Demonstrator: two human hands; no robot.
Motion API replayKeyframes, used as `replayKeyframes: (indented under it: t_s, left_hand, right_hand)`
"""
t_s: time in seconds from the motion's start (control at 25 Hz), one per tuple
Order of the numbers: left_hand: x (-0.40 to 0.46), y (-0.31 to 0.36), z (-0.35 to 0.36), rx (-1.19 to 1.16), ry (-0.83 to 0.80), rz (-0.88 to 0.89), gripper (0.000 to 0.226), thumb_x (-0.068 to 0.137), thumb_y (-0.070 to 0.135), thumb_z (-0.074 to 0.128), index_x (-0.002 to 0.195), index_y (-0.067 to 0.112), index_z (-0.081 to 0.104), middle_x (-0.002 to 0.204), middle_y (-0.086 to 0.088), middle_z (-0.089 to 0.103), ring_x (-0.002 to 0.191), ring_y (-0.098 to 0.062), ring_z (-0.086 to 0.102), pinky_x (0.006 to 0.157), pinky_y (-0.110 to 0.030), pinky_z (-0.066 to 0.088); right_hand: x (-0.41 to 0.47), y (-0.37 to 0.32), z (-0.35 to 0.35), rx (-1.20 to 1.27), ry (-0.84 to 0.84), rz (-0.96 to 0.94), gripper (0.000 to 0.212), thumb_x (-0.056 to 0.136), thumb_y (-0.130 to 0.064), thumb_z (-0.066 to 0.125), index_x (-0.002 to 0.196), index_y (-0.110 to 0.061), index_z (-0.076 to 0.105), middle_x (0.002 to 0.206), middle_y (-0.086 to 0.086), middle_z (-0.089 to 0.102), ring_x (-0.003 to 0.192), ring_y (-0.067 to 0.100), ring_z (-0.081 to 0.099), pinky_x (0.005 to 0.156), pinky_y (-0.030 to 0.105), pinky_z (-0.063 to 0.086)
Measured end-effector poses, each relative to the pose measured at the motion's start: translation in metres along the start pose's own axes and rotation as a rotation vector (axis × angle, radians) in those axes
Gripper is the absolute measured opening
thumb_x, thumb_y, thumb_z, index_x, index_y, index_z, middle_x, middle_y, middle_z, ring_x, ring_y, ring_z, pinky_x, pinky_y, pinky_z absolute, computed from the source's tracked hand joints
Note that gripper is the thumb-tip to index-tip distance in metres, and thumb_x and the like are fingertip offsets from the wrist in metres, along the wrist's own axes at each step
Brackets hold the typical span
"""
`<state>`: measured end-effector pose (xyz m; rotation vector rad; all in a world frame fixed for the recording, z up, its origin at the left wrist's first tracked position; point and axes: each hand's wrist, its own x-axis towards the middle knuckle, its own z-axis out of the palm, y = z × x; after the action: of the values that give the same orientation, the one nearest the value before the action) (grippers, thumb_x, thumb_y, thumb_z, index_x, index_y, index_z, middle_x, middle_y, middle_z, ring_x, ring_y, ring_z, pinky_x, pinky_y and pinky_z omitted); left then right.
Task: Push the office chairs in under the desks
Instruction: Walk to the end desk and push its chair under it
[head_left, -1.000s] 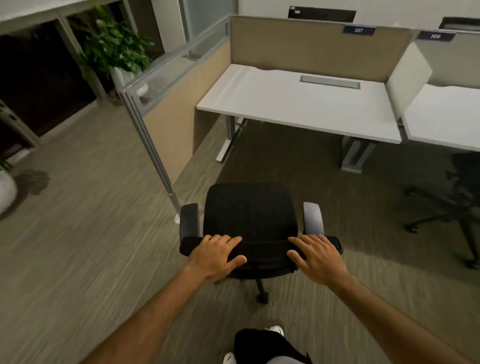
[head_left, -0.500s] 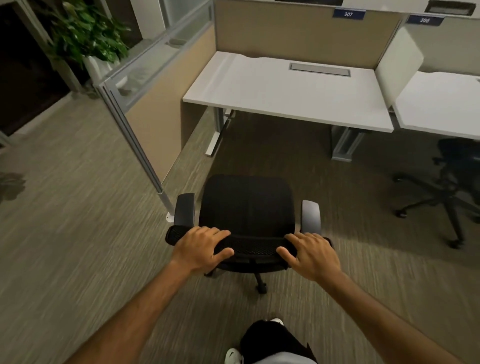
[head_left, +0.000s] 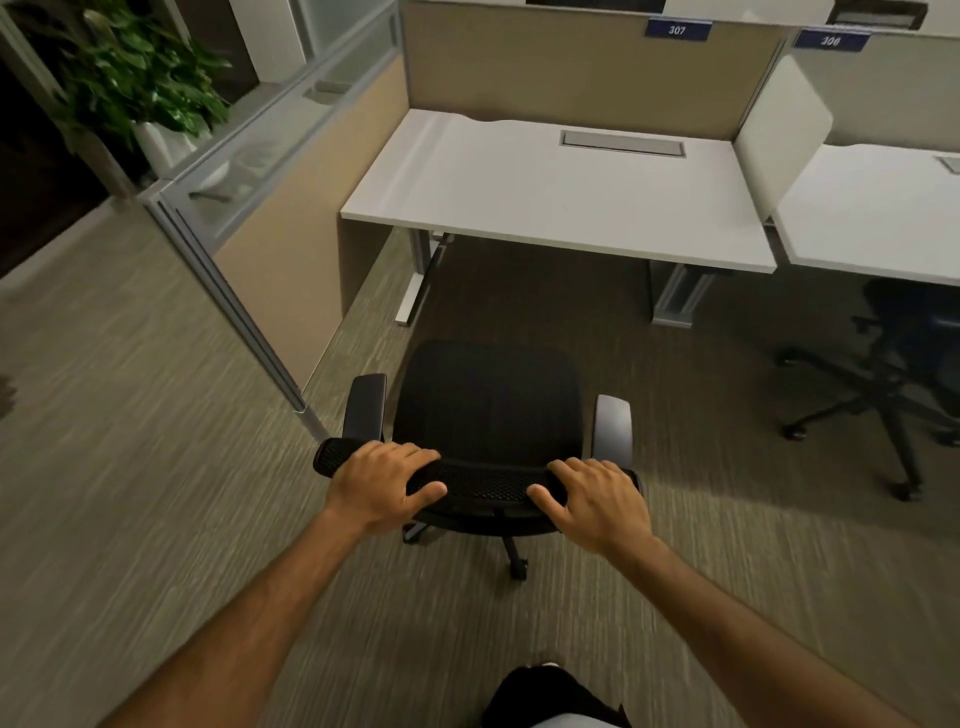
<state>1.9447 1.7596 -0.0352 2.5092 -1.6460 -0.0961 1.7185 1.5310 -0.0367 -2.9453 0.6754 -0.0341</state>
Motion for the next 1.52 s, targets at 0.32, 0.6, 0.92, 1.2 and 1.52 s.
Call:
replayKeyframes:
  t_s: [0.32,0.6,0.92,1.2,1.52]
  left_hand:
    - [0.071,-0.024,-0.006,0.001,-0.035,0.006,0.081,0.093,0.081,0.017,0.131,0.026,0.063,0.116,0.008,0.069,0.102,-0.015,0.066,0.091,-0.038,0.048]
    - [0.149,-0.047,-0.004,0.016,-0.012,0.025,0.075,0.094,0.079,0.023,0.128,0.027,0.065,0.115,0.008,0.070,0.100,-0.016,0.066,0.089,-0.038,0.048]
    - [0.252,-0.090,-0.011,-0.003,-0.061,0.055,0.081,0.092,0.081,0.017,0.135,0.028,0.060,0.124,0.008,0.067,0.109,-0.015,0.063,0.095,-0.038,0.044]
    - [0.352,-0.127,-0.011,0.010,-0.045,0.082,0.078,0.094,0.078,0.020,0.135,0.025,0.060,0.121,0.005,0.068,0.107,-0.017,0.064,0.093,-0.039,0.046]
    - [0.452,-0.163,-0.012,0.023,-0.053,0.041,0.080,0.092,0.081,0.014,0.135,0.030,0.058,0.120,0.008,0.067,0.106,-0.015,0.063,0.095,-0.040,0.046]
  right_hand:
    - [0.066,0.025,-0.006,0.034,-0.035,-0.011,0.078,0.095,-0.078,0.008,0.121,-0.029,0.062,0.102,-0.009,0.066,0.093,0.013,0.061,0.085,0.035,0.046]
    - [0.131,0.057,-0.008,0.032,-0.025,0.023,0.081,0.094,-0.079,0.008,0.126,-0.028,0.062,0.108,-0.009,0.069,0.097,0.014,0.063,0.086,0.036,0.046]
    - [0.229,0.084,-0.016,0.004,-0.017,0.078,0.078,0.093,-0.079,0.010,0.126,-0.031,0.062,0.109,-0.009,0.070,0.097,0.013,0.063,0.088,0.037,0.048]
    - [0.328,0.121,-0.021,0.002,-0.023,0.109,0.072,0.094,-0.079,0.015,0.121,-0.032,0.063,0.105,-0.009,0.070,0.095,0.012,0.063,0.088,0.038,0.050]
    - [0.427,0.164,-0.032,0.123,-0.086,0.050,0.075,0.094,-0.079,0.017,0.129,-0.028,0.059,0.114,-0.006,0.068,0.104,0.014,0.062,0.096,0.040,0.047]
